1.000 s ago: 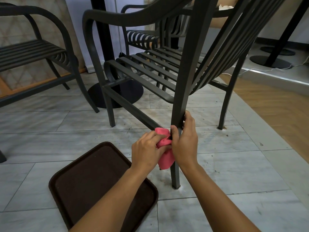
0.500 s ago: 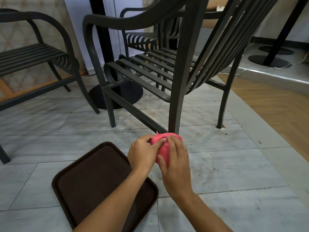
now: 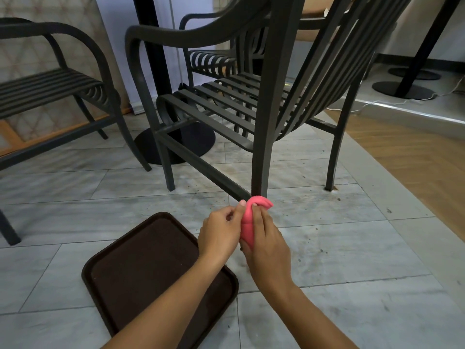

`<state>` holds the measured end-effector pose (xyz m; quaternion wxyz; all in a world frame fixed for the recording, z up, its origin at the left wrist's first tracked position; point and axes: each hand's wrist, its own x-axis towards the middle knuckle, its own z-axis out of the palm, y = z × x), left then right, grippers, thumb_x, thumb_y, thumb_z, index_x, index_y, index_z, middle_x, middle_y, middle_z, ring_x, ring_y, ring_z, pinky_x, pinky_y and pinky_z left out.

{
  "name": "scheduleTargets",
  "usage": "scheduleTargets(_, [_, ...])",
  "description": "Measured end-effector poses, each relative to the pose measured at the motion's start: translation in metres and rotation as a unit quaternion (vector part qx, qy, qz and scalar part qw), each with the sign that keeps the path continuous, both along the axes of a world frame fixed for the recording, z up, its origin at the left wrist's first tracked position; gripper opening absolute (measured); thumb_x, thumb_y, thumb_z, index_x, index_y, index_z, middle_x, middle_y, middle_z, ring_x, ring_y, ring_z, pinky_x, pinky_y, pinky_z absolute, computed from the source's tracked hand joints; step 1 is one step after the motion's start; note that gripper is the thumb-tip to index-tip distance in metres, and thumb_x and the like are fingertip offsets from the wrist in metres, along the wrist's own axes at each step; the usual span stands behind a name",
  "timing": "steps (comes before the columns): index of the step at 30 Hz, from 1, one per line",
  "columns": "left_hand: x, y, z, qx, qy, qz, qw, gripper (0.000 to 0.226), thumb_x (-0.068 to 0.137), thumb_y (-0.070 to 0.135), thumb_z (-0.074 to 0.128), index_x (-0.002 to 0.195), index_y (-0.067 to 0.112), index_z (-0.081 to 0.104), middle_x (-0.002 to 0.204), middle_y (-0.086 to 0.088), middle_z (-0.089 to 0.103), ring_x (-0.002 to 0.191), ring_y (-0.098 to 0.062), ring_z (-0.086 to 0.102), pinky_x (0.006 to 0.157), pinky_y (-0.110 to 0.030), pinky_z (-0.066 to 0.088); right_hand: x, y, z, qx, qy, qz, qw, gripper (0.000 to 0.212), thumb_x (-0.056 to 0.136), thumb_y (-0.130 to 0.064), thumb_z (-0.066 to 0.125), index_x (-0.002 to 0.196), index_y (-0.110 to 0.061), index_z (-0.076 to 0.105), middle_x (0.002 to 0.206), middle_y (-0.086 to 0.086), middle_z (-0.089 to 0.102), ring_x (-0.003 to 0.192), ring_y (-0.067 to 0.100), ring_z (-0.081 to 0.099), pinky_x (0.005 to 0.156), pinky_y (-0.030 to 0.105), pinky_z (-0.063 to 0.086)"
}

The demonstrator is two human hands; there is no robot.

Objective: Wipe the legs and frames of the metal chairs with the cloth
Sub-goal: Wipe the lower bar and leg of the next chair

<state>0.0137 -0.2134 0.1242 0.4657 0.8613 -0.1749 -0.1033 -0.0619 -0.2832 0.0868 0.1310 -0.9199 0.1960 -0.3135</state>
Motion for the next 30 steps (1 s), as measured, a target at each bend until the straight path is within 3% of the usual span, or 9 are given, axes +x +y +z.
scheduleTargets(3, [-0.006, 0.011, 0.001, 0.053, -0.070, -0.043, 0.995, 0.043, 0.089, 0.062, 0.036, 0.096, 0.034, 0.068, 0.093, 0.014, 0.069, 0.095, -0.009, 0.062, 0.080, -0.033, 0.051, -0.002, -0.003, 0.000, -0.026, -0.010, 0.010, 1.000, 0.079, 0.062, -0.013, 0.084, 0.129, -0.007, 0.043, 0.117, 0.014, 0.061, 0.080, 0.025, 0.066, 0.055, 0.029, 0.054])
scheduleTargets(5, [-0.009, 0.018, -0.001, 0.101, -0.143, -0.063, 0.983, 0.051, 0.087, 0.065, 0.030, 0.119, 0.037, 0.059, 0.120, 0.017, 0.061, 0.117, -0.006, 0.051, 0.093, -0.032, 0.045, -0.003, -0.005, 0.001, -0.044, -0.009, 0.018, 0.999, 0.074, 0.063, -0.009, 0.083, 0.127, -0.007, 0.046, 0.115, 0.012, 0.062, 0.079, 0.023, 0.064, 0.057, 0.028, 0.053])
scheduleTargets(8, [-0.011, 0.029, -0.006, 0.145, -0.235, -0.098, 0.956, 0.067, 0.085, 0.070, 0.018, 0.138, 0.034, 0.039, 0.145, 0.013, 0.040, 0.137, -0.008, 0.028, 0.114, -0.033, 0.023, -0.005, -0.006, 0.002, -0.071, -0.002, 0.020, 0.997, 0.068, 0.063, -0.010, 0.083, 0.124, -0.006, 0.053, 0.115, 0.013, 0.062, 0.084, 0.024, 0.064, 0.064, 0.030, 0.055])
scheduleTargets(11, [-0.010, 0.035, -0.016, 0.198, -0.302, -0.127, 0.924, 0.069, 0.087, 0.068, 0.009, 0.145, 0.033, 0.023, 0.154, 0.008, 0.024, 0.145, -0.013, 0.012, 0.118, -0.036, 0.004, -0.008, -0.007, 0.003, -0.087, 0.007, 0.018, 0.996, 0.066, 0.063, -0.011, 0.083, 0.122, -0.005, 0.055, 0.116, 0.015, 0.062, 0.089, 0.025, 0.064, 0.069, 0.032, 0.055])
scheduleTargets(14, [-0.007, 0.038, -0.028, 0.221, -0.365, -0.122, 0.896, 0.061, 0.094, 0.062, 0.014, 0.144, 0.029, 0.024, 0.151, 0.000, 0.032, 0.142, -0.020, 0.020, 0.118, -0.042, 0.011, -0.011, -0.009, 0.002, -0.093, 0.014, 0.014, 0.995, 0.068, 0.060, -0.011, 0.085, 0.121, -0.004, 0.056, 0.116, 0.016, 0.062, 0.088, 0.025, 0.065, 0.070, 0.031, 0.055])
scheduleTargets(22, [-0.013, 0.033, -0.031, 0.232, -0.331, -0.163, 0.900, 0.061, 0.096, 0.058, 0.014, 0.142, 0.022, 0.030, 0.148, 0.000, 0.038, 0.140, -0.019, 0.026, 0.112, -0.037, 0.014, -0.020, -0.004, 0.011, -0.054, 0.043, 0.011, 0.998, 0.077, 0.056, -0.010, 0.086, 0.121, -0.006, 0.047, 0.114, 0.017, 0.064, 0.084, 0.024, 0.066, 0.067, 0.031, 0.055])
scheduleTargets(28, [-0.041, 0.031, 0.032, 0.213, -0.260, -0.189, 0.922, 0.060, 0.093, 0.055, 0.025, 0.138, 0.019, 0.042, 0.143, 0.001, 0.045, 0.137, -0.017, 0.033, 0.113, -0.033, 0.028, -0.047, -0.003, 0.076, 0.000, 0.098, 0.004, 0.995, 0.083, 0.047, -0.008, 0.088, 0.119, -0.008, 0.047, 0.109, 0.014, 0.066, 0.077, 0.023, 0.066, 0.059, 0.029, 0.055])
scheduleTargets(30, [-0.053, 0.029, 0.064, 0.191, -0.213, -0.205, 0.936, 0.068, 0.089, 0.061, 0.022, 0.141, 0.019, 0.037, 0.147, 0.003, 0.040, 0.139, -0.015, 0.029, 0.114, -0.028, 0.022, -0.057, -0.007, 0.107, 0.014, 0.123, -0.003, 0.992, 0.085, 0.043, -0.008, 0.089, 0.117, -0.009, 0.047, 0.108, 0.013, 0.066, 0.074, 0.023, 0.066, 0.056, 0.028, 0.054])
